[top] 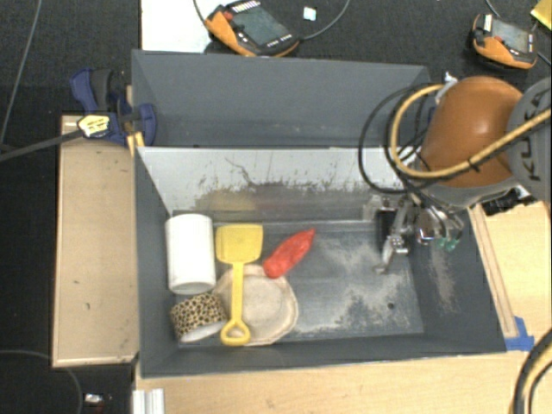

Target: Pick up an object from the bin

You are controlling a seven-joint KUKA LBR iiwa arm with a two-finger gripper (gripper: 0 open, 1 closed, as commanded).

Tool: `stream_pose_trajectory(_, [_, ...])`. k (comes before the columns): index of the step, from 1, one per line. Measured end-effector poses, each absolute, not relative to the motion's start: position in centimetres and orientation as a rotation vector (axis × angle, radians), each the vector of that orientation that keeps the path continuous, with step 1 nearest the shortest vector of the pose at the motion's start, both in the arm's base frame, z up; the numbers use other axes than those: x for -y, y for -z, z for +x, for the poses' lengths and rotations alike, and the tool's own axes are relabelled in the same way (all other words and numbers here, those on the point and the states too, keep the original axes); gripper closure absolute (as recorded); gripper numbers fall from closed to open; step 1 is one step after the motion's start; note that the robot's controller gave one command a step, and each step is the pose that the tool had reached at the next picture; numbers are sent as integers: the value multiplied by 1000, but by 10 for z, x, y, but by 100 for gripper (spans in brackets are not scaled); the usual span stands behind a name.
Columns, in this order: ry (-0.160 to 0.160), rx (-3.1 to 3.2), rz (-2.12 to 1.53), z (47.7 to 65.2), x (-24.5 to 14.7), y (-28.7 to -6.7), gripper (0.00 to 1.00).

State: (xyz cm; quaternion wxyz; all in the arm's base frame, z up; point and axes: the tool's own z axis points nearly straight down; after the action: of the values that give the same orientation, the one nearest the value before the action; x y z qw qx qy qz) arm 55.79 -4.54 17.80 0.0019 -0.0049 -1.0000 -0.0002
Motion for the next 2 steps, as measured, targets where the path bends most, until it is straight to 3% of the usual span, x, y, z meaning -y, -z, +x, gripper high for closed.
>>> stream_pose_trajectory(1, [0,3145,-12,560,45,-182,0])
stream_pose_trajectory(2, [0,3116,449,563,-54,-89,0])
